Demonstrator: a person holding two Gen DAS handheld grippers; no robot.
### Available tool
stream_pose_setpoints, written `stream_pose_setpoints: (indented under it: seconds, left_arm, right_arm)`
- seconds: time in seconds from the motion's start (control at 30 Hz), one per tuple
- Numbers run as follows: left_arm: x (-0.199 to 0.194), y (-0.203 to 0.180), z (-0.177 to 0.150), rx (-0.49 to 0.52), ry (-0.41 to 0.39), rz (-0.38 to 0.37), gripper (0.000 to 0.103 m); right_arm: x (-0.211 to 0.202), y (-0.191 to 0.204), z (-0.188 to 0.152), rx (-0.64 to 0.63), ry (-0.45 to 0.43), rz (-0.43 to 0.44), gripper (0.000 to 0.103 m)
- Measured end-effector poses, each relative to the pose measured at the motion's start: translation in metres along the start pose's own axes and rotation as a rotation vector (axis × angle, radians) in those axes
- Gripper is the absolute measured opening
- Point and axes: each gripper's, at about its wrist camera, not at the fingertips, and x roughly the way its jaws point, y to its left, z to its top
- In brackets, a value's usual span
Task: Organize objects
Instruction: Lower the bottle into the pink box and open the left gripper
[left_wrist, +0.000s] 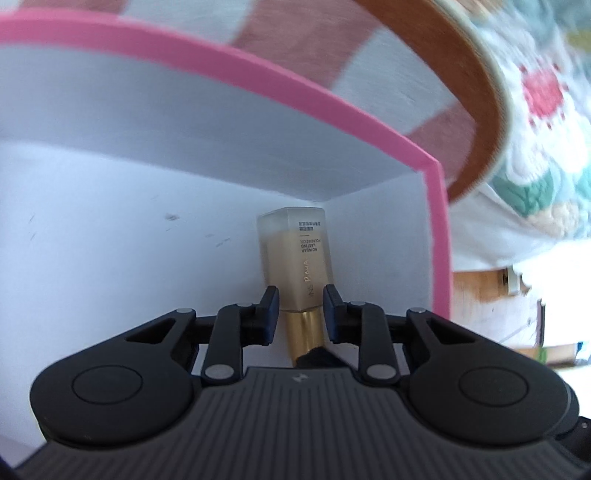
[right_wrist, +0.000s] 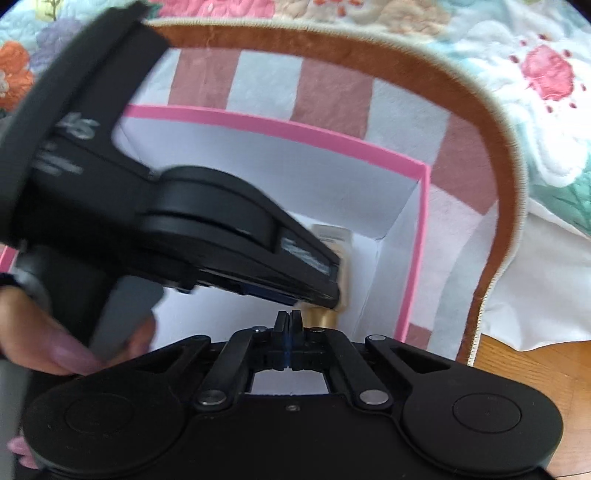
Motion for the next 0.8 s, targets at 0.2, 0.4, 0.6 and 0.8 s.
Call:
stream_pose_setpoints:
  seconds: [0.2, 0.4, 0.6, 0.8]
  left_arm:
    - [-0.005, -0.010, -0.006, 0.044, -0.019, 0.035, 0.020]
    - [-0.055, 0.001, -0.029, 0.132, -0.032, 0.088, 0.026]
    - [-0.140, -0.018, -0.045, 0.259, -0.044, 0.168, 0.039]
    - [-0.219, -0.047, -0.074, 0.311, -0.036, 0.176, 0.045]
  right_arm:
    - [-0.012, -0.011, -0.006, 0.072, -0.035, 0.037, 0.005]
    - [-0.040, -0.023, -0.026, 0.136, -0.041, 0.116, 0.013]
    - [-0.091, -0.014, -0.044, 0.141, -0.065, 0.204, 0.022]
    - [-0.144, 0.001, -0.042, 0.082, -0.087, 0.291, 0.033]
